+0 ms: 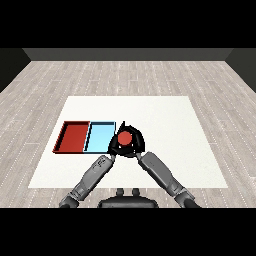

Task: Pick the red can and put it in the red box

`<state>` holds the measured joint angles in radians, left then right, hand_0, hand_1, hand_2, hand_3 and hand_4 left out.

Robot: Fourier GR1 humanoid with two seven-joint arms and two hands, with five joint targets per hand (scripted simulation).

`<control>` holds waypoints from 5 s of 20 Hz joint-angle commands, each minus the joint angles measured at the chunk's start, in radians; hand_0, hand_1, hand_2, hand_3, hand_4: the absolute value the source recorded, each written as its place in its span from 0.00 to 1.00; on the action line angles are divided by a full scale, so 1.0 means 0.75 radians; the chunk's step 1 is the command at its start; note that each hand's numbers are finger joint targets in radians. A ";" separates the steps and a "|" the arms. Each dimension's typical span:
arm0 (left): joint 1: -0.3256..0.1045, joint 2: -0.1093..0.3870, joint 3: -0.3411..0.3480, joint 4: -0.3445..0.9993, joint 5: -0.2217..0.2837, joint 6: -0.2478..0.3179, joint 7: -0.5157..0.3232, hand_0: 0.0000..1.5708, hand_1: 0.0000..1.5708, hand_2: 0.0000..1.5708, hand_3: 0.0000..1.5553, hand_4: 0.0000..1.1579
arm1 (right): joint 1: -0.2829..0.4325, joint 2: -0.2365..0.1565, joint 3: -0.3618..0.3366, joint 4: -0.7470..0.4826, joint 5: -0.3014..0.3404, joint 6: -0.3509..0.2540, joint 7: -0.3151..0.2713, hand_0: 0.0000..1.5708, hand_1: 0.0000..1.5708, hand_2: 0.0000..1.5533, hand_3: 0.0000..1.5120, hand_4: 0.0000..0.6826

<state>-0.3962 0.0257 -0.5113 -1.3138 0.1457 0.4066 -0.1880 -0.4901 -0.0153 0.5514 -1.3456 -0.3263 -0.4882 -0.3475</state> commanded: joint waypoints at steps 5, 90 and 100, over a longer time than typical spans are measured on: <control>-0.070 -0.032 -0.086 0.004 -0.017 0.158 0.133 0.99 0.99 0.94 0.89 0.75 | 0.030 0.019 -0.012 -0.048 -0.003 0.054 0.010 0.96 0.96 0.94 0.93 0.77; -0.243 0.559 0.694 1.027 -0.209 -0.019 -0.042 1.00 1.00 1.00 0.96 0.93 | 0.580 -0.260 -0.703 -0.157 0.042 0.521 -0.190 0.00 0.00 0.00 0.00 0.00; -0.450 0.549 0.672 1.553 -0.345 0.090 0.164 0.40 0.40 0.43 0.09 0.59 | 0.641 -0.232 -0.672 -0.180 0.125 0.491 -0.310 0.00 0.00 0.00 0.00 0.00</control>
<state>-0.6831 0.4511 -0.0117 -0.2741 -0.0916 0.4540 -0.1125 -0.0347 -0.2075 0.0403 -1.4928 -0.2433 -0.1228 -0.5362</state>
